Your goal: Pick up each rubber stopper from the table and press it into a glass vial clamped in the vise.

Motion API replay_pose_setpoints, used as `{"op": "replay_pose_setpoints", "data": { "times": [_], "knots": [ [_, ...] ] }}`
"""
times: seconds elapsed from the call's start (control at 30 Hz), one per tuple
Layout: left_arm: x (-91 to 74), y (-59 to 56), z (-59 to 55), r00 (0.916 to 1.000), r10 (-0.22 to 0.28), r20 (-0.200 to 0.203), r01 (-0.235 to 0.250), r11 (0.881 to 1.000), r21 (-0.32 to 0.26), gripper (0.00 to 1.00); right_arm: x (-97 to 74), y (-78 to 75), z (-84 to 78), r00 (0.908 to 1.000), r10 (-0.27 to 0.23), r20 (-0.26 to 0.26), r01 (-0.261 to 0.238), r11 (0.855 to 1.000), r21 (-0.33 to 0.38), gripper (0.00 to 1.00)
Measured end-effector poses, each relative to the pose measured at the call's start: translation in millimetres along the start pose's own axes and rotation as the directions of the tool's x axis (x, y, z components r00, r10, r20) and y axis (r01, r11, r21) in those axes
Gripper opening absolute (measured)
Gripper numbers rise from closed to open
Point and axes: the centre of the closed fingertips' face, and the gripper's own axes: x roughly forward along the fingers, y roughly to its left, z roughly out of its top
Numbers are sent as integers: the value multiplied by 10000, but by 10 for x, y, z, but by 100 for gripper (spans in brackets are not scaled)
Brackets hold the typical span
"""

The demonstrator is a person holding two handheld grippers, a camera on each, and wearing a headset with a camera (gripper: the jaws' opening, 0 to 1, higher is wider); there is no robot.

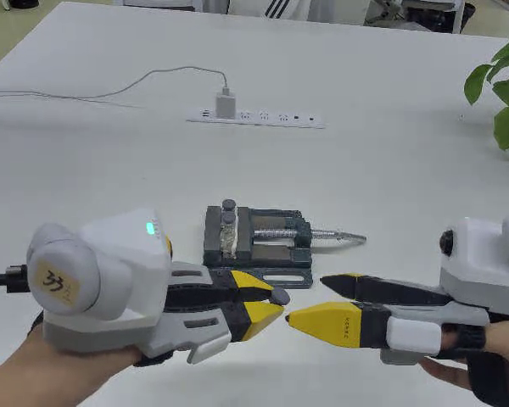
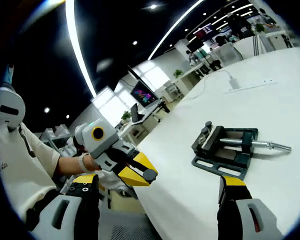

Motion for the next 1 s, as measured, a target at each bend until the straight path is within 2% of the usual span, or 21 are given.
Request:
{"op": "replay_pose_setpoints", "data": {
  "times": [0.03,0.1,0.27,0.43,0.53,0.6,0.63,0.7,0.73,0.77,0.83,0.9,0.97,1.0],
  "knots": [
    [0,-1,-5,10000,-18,-20,18,10000,-8,4,1,13,-10,9995,-64,-321,47,9985,-546,97],
    [1,-5,-14,10000,-51,-66,51,10000,-18,4,7,28,-17,9976,-151,-669,77,9939,-1103,95],
    [7,-8,-40,9997,-124,-188,124,9999,-7,4,-4,22,-39,9849,-432,-1679,-7,9676,-2525,90],
    [6,-13,-56,9993,-222,-286,223,9997,36,4,-29,-29,-122,9540,-775,-2896,-367,9286,-3692,81],
    [6,-13,-66,9990,-271,-344,273,9996,63,4,-40,-3,-148,9281,-875,-3619,-771,9058,-4167,73],
    [10,-14,-62,9991,-277,-336,280,9996,69,4,-29,-5,-135,9202,-998,-3786,-864,8913,-4451,68],
    [16,-18,-61,9990,-292,-341,295,9995,82,4,-21,2,-127,9139,-1031,-3926,-1013,8786,-4666,68],
    [23,-27,-65,9988,-321,-383,327,9993,162,4,-19,10,-128,9015,-1078,-4191,-1240,8634,-4890,65],
    [27,-39,-74,9984,-360,-444,370,9991,221,4,-15,18,-122,8931,-1134,-4354,-1435,8453,-5146,62],
    [30,-47,-80,9981,-379,-486,393,9988,284,4,-13,23,-120,8868,-1178,-4468,-1558,8341,-5291,60],
    [34,-66,-94,9973,-458,-565,479,9982,361,4,20,56,-97,8854,-1134,-4507,-1686,8254,-5389,57],
    [37,-79,-113,9964,-514,-672,545,9975,456,4,34,75,-109,8720,-1073,-4777,-1925,8219,-5361,54],
    [37,-90,-123,9959,-553,-716,589,9970,498,4,44,83,-127,8596,-1102,-4990,-2180,8041,-5531,51],
    [37,-96,-129,9955,-586,-740,624,9968,509,4,52,83,-131,8570,-1122,-5030,-2207,8021,-5549,48]
  ]
}}
